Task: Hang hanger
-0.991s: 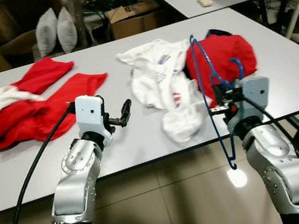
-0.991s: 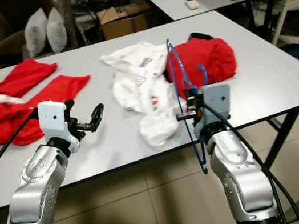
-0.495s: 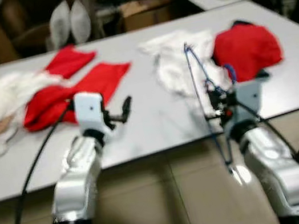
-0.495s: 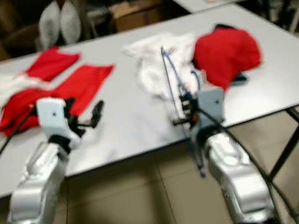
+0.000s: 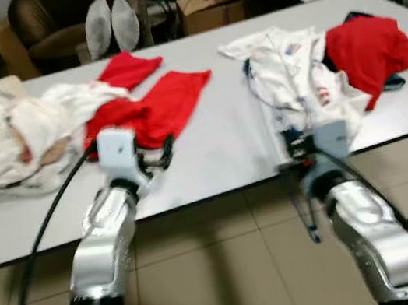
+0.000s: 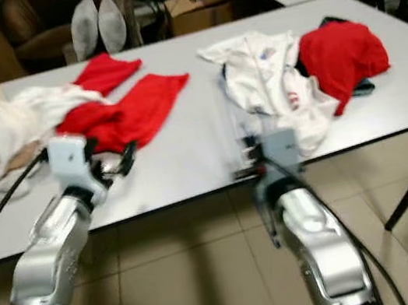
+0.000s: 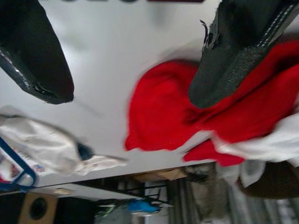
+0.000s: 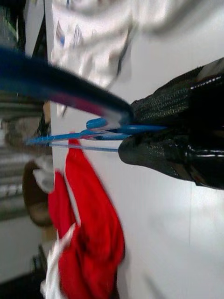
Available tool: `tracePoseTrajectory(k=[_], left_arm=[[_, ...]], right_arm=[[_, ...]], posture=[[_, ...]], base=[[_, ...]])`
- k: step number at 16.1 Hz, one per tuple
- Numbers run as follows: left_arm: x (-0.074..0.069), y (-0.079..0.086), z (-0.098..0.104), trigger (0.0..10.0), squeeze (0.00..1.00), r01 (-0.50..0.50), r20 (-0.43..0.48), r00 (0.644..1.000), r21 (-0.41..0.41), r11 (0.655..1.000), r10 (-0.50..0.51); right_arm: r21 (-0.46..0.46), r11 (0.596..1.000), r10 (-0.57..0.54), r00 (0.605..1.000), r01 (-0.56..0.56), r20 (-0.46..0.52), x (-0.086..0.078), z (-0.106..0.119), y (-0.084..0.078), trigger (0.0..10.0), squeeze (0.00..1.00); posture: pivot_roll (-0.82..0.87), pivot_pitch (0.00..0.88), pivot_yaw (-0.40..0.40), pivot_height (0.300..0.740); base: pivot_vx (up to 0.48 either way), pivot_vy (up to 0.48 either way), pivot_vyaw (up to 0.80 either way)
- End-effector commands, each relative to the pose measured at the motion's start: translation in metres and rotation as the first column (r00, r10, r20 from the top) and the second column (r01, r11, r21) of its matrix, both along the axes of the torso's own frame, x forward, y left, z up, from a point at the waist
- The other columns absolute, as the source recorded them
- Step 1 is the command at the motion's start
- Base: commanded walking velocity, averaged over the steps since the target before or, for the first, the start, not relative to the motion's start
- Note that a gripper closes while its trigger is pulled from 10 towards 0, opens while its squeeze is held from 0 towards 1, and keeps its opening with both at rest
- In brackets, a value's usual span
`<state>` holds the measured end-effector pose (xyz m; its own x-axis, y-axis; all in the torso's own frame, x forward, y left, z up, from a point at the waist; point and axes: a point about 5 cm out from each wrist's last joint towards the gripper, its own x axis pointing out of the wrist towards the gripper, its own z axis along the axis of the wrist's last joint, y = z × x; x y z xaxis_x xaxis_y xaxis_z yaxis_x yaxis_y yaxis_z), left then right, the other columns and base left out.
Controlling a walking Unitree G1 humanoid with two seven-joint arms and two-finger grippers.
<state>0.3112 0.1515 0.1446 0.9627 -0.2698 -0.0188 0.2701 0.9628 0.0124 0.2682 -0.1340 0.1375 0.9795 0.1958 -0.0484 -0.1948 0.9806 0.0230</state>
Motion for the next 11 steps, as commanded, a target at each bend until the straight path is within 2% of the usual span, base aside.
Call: tracePoseTrajectory(k=[1,4,8,11], left_arm=[[0.0002,-0.0050,0.0013,10.0,0.00,0.017,0.006,1.000,0.002,1.000,-0.017],[0.0007,-0.0089,-0.0005,10.0,0.00,0.028,-0.020,0.999,-0.016,0.999,-0.028],[-0.0015,-0.0078,-0.0057,10.0,0.00,0.040,-0.015,0.999,-0.014,0.999,-0.040],[-0.0029,-0.0114,-0.0071,10.0,0.00,0.049,-0.009,0.999,-0.016,0.999,-0.050]], right_arm=[[-0.009,1.000,-0.011,1.000,0.011,0.026,0.0008,0.0056,-0.0045,10.0,0.00],[-0.007,1.000,-0.026,1.000,0.026,0.011,0.0024,0.0018,-0.0083,10.0,0.00],[-0.019,1.000,0.014,1.000,-0.013,0.021,0.0019,0.0034,-0.0057,10.0,0.00],[-0.031,0.999,0.033,0.999,-0.033,0.009,0.0000,0.0015,-0.0061,10.0,0.00]], posture=[[-0.19,0.000,0.103,0.740],[-0.18,0.000,0.094,0.740],[-0.18,0.000,0.093,0.740],[-0.19,0.000,0.084,0.740]], base=[[0.000,0.341,0.00],[0.000,0.000,0.00],[0.000,0.000,0.00],[0.301,0.000,0.00]])
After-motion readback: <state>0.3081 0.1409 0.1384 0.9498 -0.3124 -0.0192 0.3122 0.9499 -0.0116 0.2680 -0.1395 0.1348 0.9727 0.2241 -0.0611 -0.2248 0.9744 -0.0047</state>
